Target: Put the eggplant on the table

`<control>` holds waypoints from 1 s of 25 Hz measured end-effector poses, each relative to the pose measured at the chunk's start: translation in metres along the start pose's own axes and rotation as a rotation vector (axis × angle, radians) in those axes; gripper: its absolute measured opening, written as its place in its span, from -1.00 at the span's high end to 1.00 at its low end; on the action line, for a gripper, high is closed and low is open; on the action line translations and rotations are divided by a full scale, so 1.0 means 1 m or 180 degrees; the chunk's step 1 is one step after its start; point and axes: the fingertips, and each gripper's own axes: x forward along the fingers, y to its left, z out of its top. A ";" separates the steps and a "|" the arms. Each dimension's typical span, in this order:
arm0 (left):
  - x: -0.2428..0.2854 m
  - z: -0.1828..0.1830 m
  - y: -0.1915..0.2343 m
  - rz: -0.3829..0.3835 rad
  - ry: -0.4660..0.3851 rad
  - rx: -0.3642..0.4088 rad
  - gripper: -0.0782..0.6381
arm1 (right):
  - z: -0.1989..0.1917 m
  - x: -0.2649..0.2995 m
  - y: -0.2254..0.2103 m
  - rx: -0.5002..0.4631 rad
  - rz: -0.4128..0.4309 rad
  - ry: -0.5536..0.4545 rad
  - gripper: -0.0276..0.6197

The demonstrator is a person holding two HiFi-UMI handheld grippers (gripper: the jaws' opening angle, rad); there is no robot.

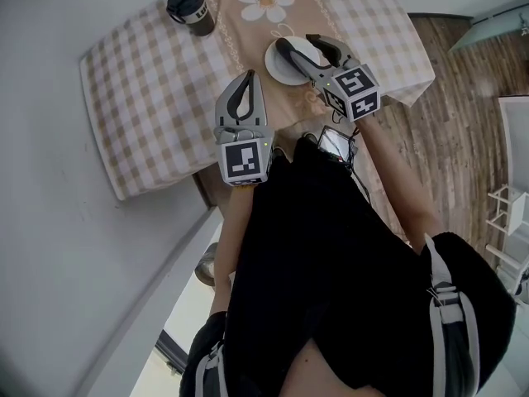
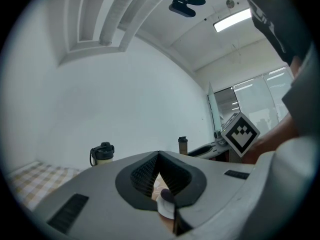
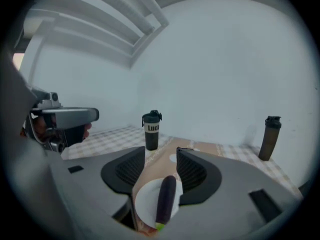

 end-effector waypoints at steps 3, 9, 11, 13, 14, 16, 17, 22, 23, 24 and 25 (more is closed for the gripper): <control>0.003 0.009 -0.004 -0.0012 -0.0029 -0.0029 0.77 | 0.028 -0.010 0.006 -0.0044 0.0028 -0.0220 0.28; 0.005 0.030 -0.002 -0.0001 -0.0114 -0.0014 0.77 | 0.073 -0.030 0.019 -0.0220 0.0032 -0.0567 0.37; 0.004 0.038 0.000 0.0017 -0.0159 0.0004 0.77 | 0.084 -0.035 0.024 -0.0270 0.0036 -0.0643 0.37; 0.003 0.045 0.002 0.0035 -0.0206 0.0031 0.78 | 0.092 -0.040 0.028 -0.0292 0.0036 -0.0727 0.37; 0.003 0.049 0.003 0.0043 -0.0228 0.0042 0.77 | 0.096 -0.043 0.029 -0.0306 0.0026 -0.0771 0.37; 0.003 0.056 0.006 0.0059 -0.0269 0.0053 0.77 | 0.102 -0.046 0.030 -0.0344 -0.0013 -0.0848 0.49; 0.003 0.058 0.007 0.0067 -0.0284 0.0056 0.77 | 0.104 -0.048 0.031 -0.0360 -0.0030 -0.0878 0.49; 0.000 0.073 0.010 0.0125 -0.0344 0.0101 0.78 | 0.117 -0.061 0.035 -0.0328 -0.0091 -0.1055 0.60; 0.000 0.076 0.009 0.0130 -0.0358 0.0119 0.77 | 0.121 -0.065 0.036 -0.0327 -0.0097 -0.1094 0.60; 0.001 0.078 0.009 0.0131 -0.0372 0.0129 0.77 | 0.124 -0.068 0.037 -0.0331 -0.0104 -0.1129 0.60; 0.001 0.081 0.008 0.0131 -0.0389 0.0132 0.77 | 0.128 -0.071 0.037 -0.0339 -0.0119 -0.1162 0.60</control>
